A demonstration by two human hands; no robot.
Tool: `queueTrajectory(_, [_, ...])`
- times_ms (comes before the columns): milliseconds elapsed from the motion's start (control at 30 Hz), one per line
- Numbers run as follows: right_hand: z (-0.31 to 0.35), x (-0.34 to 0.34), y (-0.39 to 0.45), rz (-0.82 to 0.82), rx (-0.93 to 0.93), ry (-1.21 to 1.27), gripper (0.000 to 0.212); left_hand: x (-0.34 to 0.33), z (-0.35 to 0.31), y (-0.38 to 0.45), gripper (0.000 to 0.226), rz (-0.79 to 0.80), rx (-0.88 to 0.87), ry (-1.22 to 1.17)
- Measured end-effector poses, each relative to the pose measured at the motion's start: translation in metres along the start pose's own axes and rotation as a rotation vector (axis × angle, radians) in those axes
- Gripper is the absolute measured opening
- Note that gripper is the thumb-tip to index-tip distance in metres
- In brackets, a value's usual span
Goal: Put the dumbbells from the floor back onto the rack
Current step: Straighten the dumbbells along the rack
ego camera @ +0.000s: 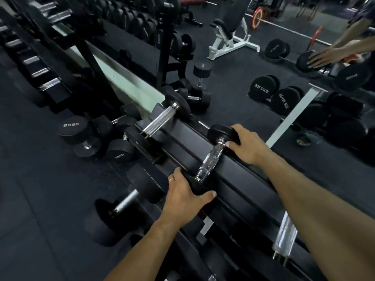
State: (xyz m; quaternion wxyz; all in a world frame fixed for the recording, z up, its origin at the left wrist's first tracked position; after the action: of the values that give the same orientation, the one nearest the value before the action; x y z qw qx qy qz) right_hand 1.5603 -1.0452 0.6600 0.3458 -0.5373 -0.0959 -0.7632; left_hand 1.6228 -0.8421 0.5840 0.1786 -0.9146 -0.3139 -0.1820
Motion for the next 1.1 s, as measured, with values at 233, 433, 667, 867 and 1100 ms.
queueTrajectory(233, [-0.016, -0.002, -0.007, -0.012, -0.036, 0.064, 0.032, 0.009, -0.002, 0.005, 0.112, 0.106, -0.02, 0.068])
queueTrajectory(433, [-0.017, 0.0, -0.007, -0.016, -0.037, 0.046, 0.034, 0.01, -0.004, 0.005, 0.115, 0.111, -0.027, 0.101])
queueTrajectory(667, [-0.017, -0.002, -0.005, -0.021, -0.044, 0.037, 0.033, 0.005, -0.001, 0.003, 0.117, 0.05, -0.015, 0.102])
queueTrajectory(867, [-0.019, 0.0, -0.009, 0.002, -0.067, 0.116, 0.037, 0.004, -0.007, 0.0, 0.12, 0.04, -0.017, 0.196])
queueTrajectory(1100, [-0.022, 0.007, -0.052, -0.052, -0.034, 0.068, 0.049, 0.007, -0.017, -0.026, 0.111, -0.01, -0.155, 0.292])
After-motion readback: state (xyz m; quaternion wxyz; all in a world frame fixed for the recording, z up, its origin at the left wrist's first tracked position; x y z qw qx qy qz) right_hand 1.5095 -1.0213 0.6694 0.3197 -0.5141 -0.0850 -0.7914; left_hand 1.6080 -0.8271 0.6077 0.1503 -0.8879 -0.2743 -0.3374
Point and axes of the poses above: each hand's wrist, its own y-axis towards the middle knuckle, its own x-axis out of the back of the hand, z = x × y, the point moved 1 cm from there along y, towards the middle knuckle, and after that the axes turned 4 degrees about -x, right-handed, at the moved point
